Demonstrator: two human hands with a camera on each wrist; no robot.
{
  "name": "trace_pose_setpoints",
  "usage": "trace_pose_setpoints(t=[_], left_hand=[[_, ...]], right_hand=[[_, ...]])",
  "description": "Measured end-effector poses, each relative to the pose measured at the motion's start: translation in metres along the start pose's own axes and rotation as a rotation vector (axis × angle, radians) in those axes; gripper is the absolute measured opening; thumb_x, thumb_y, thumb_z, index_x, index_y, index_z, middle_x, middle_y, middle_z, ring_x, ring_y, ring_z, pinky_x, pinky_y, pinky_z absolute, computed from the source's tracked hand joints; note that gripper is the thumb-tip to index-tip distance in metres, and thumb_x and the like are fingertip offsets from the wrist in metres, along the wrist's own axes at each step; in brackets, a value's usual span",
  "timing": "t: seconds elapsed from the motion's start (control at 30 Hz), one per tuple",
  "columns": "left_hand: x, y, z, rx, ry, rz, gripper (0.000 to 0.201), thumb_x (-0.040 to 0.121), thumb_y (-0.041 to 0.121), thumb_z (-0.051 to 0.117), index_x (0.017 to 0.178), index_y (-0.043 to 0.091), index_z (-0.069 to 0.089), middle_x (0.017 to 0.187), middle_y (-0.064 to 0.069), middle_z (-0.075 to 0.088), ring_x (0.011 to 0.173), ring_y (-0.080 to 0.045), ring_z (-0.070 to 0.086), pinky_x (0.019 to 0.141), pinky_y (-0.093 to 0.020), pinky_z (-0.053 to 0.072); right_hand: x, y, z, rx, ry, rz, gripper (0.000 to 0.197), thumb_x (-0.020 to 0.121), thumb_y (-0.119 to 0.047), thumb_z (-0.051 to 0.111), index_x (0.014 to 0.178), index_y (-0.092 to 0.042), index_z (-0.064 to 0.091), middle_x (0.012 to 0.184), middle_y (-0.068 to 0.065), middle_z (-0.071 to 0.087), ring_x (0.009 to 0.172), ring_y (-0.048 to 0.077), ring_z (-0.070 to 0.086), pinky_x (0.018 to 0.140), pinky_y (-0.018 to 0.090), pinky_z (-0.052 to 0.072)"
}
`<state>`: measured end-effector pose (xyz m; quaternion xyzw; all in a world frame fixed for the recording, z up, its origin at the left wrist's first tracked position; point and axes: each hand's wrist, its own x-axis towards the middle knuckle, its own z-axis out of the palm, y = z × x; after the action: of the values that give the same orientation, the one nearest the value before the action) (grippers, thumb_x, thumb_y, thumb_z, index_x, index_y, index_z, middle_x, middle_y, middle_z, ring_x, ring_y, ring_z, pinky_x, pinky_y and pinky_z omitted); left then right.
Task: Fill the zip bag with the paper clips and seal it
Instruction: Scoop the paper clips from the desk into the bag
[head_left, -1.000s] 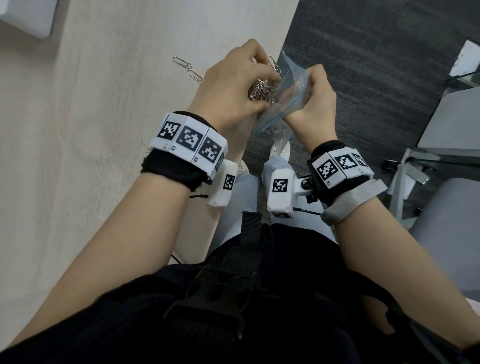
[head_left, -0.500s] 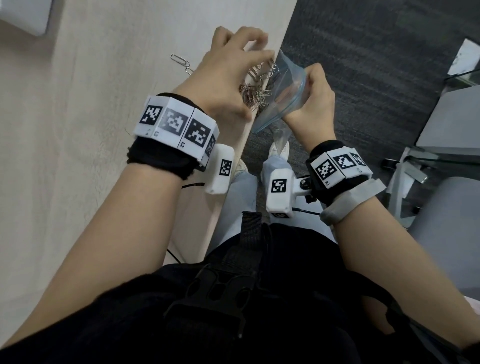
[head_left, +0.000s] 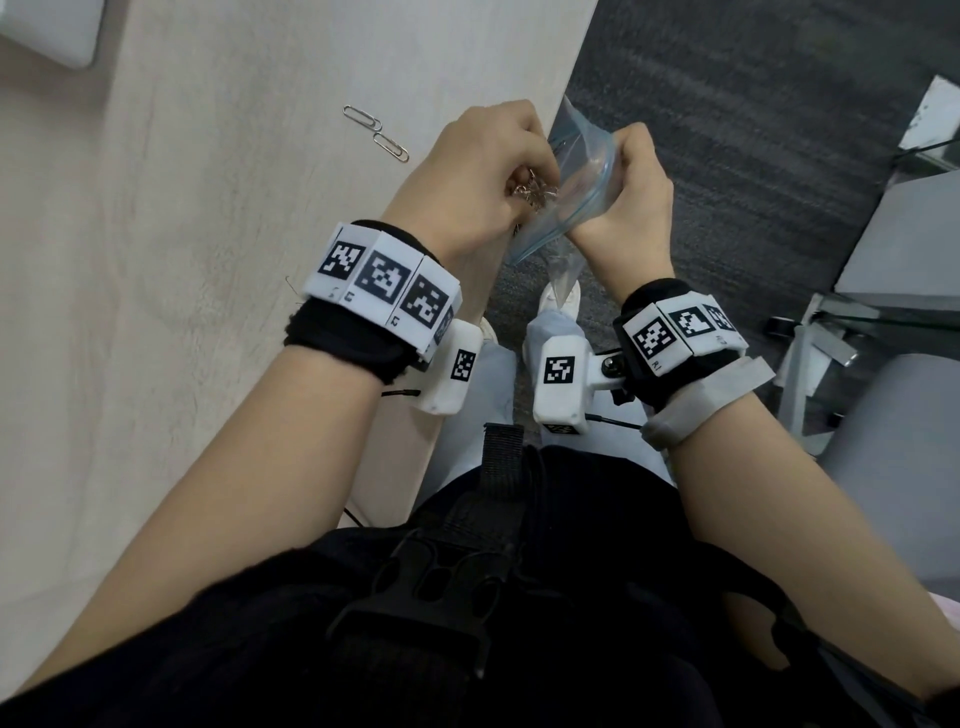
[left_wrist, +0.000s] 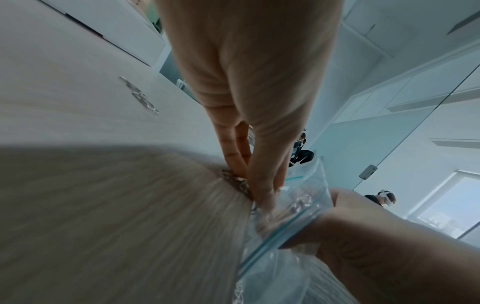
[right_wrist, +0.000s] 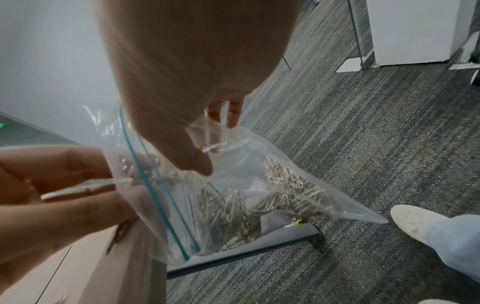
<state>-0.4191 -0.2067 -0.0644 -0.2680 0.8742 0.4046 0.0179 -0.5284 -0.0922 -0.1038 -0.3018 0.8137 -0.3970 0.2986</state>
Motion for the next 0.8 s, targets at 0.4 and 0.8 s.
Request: trace_pose_setpoints(t=[0.4, 0.8], left_hand=[[-0.029, -0.036, -0.033, 0.096, 0.559, -0.33, 0.033, 0.083, 0.035, 0.058, 0.114, 0.025, 0.062, 0.123, 0.004, 0.053, 0.117, -0.014, 0.042, 0.092, -0.011, 0.029], [-0.032, -0.03, -0.016, -0.087, 0.401, -0.341, 0.026, 0.077, 0.017, 0.072, 0.102, 0.015, 0.067, 0.105, -0.002, 0.06, 0.085, -0.005, 0.057, 0.078, -0.011, 0.051]], right_hand=[[0.0, 0.003, 0.0, 0.013, 0.0, -0.009, 0.047, 0.08, -0.009, 0.071, 0.077, -0.035, 0.032, 0.066, -0.016, 0.046, 0.055, -0.003, 0.042, 0.058, 0.022, 0.036], [-0.001, 0.004, 0.0, 0.033, -0.011, -0.019, 0.046, 0.081, -0.008, 0.069, 0.076, -0.035, 0.032, 0.066, -0.017, 0.045, 0.056, -0.004, 0.041, 0.06, 0.025, 0.037]])
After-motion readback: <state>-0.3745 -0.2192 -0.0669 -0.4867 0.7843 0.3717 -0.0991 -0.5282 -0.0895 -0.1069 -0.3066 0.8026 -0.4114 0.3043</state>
